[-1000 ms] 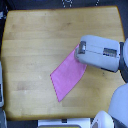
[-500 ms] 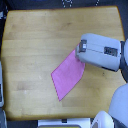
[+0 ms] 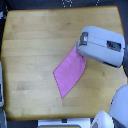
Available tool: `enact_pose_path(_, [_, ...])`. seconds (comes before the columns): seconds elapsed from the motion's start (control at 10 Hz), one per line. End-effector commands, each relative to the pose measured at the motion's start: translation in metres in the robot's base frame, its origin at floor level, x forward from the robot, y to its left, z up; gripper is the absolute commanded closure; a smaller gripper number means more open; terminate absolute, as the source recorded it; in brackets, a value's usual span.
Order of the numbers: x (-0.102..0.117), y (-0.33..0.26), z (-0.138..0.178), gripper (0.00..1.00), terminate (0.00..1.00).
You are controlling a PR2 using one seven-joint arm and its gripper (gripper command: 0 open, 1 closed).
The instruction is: Folding a cloth
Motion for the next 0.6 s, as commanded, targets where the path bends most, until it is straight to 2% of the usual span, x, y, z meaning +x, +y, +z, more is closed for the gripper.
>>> enact_pose_path(0.0, [-0.016, 0.010, 0.075, 1.00, 0.00])
enact_pose_path(0.1, [-0.022, 0.012, 0.078, 1.00, 0.00])
enact_pose_path(0.3, [-0.060, 0.030, 0.076, 1.00, 0.00])
enact_pose_path(0.4, [-0.064, 0.036, 0.075, 1.00, 0.00])
enact_pose_path(0.5, [-0.082, 0.060, 0.064, 1.00, 0.00])
